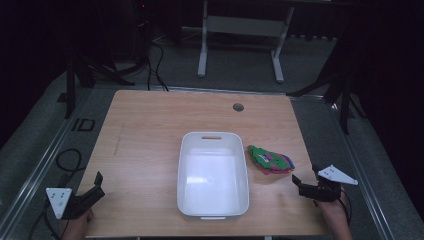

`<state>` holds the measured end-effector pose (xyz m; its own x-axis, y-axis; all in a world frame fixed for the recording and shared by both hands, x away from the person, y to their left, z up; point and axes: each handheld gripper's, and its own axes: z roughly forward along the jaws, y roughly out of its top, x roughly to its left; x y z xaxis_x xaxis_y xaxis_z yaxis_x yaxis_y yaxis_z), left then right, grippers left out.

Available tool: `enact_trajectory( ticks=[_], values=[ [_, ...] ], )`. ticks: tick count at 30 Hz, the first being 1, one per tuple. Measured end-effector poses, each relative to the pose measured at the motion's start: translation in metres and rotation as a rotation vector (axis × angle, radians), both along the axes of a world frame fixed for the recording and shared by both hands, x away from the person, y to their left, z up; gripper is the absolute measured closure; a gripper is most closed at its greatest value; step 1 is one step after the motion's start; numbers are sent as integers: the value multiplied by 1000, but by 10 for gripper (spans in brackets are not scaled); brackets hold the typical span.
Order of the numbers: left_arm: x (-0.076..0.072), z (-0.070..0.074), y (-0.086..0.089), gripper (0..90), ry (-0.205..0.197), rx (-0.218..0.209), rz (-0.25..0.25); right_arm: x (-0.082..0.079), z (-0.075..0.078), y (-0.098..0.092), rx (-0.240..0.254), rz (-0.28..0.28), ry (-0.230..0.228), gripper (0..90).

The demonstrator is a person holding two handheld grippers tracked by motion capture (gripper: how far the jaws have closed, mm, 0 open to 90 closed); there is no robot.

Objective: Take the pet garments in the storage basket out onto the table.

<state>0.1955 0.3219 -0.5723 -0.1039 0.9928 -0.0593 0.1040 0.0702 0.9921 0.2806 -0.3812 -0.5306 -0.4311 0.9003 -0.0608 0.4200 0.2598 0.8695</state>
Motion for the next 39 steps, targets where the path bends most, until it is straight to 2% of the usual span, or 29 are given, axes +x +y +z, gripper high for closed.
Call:
enact_trajectory(
  ticks=[2,4,6,9,14,19,25,27,32,36,39],
  values=[
    [0,0,0,14,-1,0,-1,-5,-5,-2,-6,-34,-15,101],
    [0,0,0,14,-1,0,-1,-10,-9,-4,11,-56,-18,100],
    [0,0,0,14,-1,0,-1,-15,-12,-5,-3,-89,-40,101],
    [0,0,0,14,-1,1,-3,-23,-16,-7,23,-150,-69,101],
    [0,0,0,13,-3,6,-5,-28,-22,-15,69,-257,-81,101],
    [0,0,0,14,-1,5,-4,-36,-24,-25,120,-368,-149,101],
    [0,0,0,14,0,4,-4,-37,-26,-29,126,-424,-173,112],
    [0,0,0,14,-1,1,-3,-36,-26,-27,109,-437,-170,112],
    [0,0,0,14,2,-2,-2,-36,-26,-27,108,-450,-185,125],
    [0,0,0,14,0,-2,1,-36,-26,-28,123,-466,-176,128],
    [0,0,0,14,2,-3,1,-35,-26,-27,111,-458,-170,130]
  ],
)
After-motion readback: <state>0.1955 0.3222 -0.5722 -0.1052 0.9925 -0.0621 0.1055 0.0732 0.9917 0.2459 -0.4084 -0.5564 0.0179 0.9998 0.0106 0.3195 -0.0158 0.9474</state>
